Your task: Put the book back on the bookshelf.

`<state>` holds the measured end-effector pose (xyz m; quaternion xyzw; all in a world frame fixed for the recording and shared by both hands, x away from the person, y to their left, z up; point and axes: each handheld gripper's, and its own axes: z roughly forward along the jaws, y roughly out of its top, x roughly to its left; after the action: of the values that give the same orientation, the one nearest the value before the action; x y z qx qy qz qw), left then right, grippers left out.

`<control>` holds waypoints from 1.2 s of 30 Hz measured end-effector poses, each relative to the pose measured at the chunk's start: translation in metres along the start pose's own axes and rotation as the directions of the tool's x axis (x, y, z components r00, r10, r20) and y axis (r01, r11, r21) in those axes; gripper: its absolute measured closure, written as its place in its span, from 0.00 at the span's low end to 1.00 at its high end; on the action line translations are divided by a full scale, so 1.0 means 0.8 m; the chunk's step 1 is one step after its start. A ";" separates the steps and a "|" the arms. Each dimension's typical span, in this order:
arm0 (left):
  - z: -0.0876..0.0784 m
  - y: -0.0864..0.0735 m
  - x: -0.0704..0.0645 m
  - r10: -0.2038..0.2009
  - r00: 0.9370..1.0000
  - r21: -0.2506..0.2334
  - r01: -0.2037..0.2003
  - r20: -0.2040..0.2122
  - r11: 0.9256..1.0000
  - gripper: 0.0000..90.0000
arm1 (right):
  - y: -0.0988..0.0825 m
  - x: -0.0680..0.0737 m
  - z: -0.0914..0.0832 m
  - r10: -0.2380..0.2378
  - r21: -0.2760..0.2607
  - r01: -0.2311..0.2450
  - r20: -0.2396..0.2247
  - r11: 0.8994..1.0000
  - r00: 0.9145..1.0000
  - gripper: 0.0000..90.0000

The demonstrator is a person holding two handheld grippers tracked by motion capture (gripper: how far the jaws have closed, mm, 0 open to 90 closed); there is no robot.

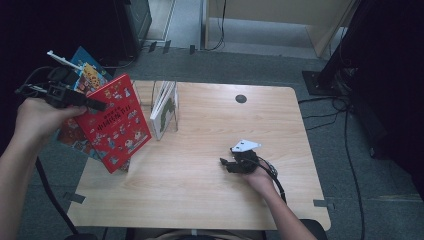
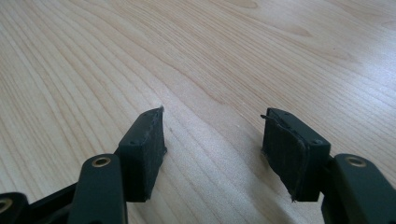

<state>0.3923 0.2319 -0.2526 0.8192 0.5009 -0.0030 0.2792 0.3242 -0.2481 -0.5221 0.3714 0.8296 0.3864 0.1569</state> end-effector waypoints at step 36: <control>0.053 0.049 0.019 -0.035 0.998 -0.016 0.034 -0.057 0.999 0.89 | 0.001 0.000 0.001 0.000 0.001 0.000 0.001 1.000 1.000 0.43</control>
<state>0.4437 0.2110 -0.2750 0.8081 0.5227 0.0197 0.2708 0.3247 -0.2475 -0.5220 0.3715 0.8298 0.3856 0.1571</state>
